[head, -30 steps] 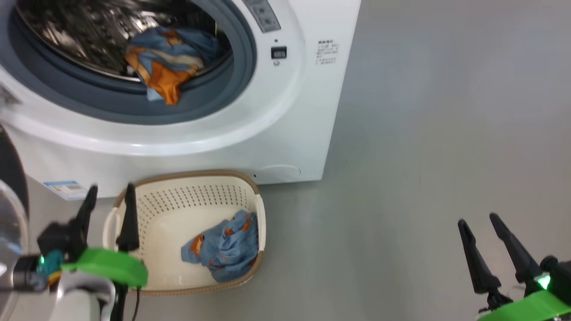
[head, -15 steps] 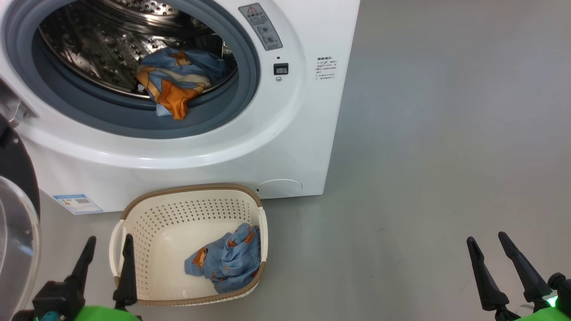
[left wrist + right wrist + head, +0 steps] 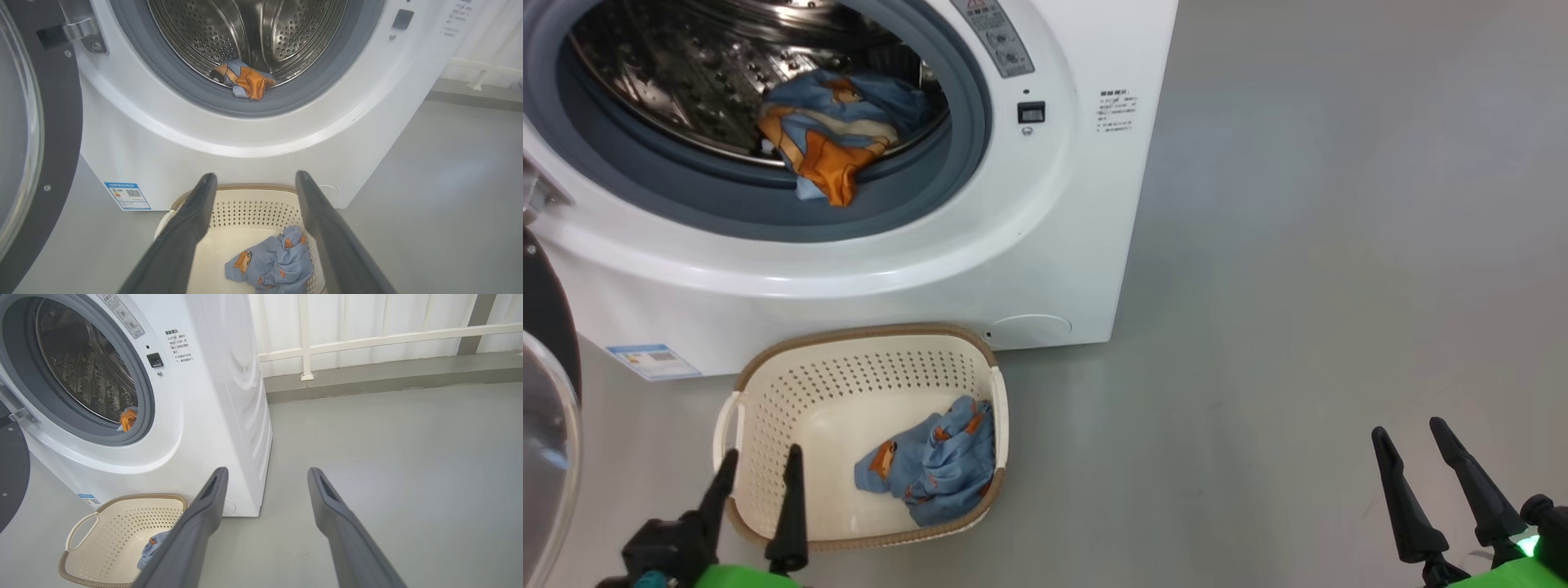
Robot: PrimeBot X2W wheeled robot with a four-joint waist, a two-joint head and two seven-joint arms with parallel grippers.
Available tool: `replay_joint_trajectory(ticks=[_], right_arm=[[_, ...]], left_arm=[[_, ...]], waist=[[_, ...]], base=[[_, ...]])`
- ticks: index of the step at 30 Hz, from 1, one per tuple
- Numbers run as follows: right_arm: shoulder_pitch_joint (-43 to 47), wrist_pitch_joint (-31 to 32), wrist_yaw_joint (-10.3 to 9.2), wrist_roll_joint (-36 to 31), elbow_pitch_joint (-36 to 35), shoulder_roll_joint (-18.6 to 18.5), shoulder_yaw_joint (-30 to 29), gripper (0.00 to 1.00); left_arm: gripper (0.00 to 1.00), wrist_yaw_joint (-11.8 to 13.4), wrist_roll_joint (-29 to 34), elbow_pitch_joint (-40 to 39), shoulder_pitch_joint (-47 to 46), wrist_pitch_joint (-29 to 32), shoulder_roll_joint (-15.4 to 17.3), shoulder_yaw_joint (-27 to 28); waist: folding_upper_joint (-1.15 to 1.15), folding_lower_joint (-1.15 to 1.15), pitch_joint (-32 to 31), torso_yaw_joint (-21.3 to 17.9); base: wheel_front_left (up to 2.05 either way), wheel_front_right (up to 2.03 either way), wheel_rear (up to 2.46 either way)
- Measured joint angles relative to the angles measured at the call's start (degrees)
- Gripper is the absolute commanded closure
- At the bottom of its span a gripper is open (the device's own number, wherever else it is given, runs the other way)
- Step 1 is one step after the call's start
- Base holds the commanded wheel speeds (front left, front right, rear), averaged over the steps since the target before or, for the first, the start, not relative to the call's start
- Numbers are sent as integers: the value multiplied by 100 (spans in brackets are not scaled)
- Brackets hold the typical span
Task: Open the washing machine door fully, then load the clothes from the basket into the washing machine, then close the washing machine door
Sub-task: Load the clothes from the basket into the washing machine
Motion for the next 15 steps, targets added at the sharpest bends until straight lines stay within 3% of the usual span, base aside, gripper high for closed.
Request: replay_joint_trajectory(ticks=[4, 15], right_arm=[[-40, 0, 0, 0, -23, 64, 8, 0], [-706, 0, 0, 2, -100, 90, 38, 0]], left_arm=[[0, 0, -147, 339, -151, 0, 0, -167], [0, -120, -112, 2192, -1527, 4, -13, -682]], waist=[[0, 0, 127, -11], [0, 0, 814, -86]], base=[[0, 0, 0], [0, 0, 0]])
